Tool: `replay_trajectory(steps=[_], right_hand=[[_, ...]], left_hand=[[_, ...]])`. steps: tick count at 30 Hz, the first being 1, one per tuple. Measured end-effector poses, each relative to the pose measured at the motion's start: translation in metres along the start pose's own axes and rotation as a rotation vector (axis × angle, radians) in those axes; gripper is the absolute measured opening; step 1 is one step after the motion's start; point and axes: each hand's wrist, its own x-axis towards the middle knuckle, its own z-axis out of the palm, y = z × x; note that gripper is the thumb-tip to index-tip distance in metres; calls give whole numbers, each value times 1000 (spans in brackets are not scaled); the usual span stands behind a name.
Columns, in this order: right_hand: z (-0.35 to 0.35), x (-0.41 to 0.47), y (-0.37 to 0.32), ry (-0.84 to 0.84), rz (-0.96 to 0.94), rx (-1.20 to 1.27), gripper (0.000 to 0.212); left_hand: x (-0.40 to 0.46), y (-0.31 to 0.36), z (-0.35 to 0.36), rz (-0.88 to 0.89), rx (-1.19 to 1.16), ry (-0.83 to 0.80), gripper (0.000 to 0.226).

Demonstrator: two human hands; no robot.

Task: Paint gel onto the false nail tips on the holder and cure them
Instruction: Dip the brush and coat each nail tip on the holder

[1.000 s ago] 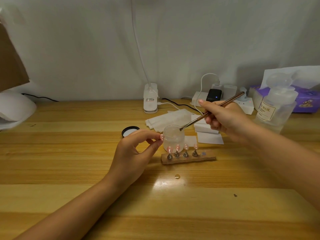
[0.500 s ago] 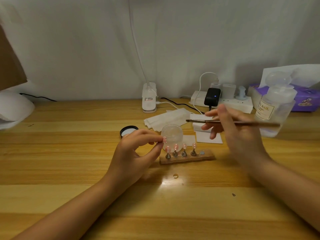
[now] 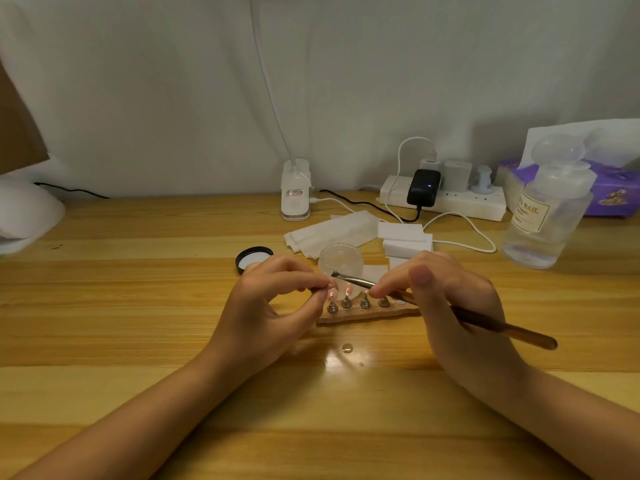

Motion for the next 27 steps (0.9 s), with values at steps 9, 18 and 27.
replay_trajectory(steps=[9, 18, 27], right_hand=[[-1, -4, -1, 28, 90, 131, 47], [2, -4, -2, -2, 172, 168, 43], [-3, -4, -5, 20, 237, 220, 49]], left_hand=[[0, 0, 0, -7, -9, 1, 20], [-1, -2, 1, 3, 0, -11, 15], [0, -2, 1, -3, -22, -14, 17]])
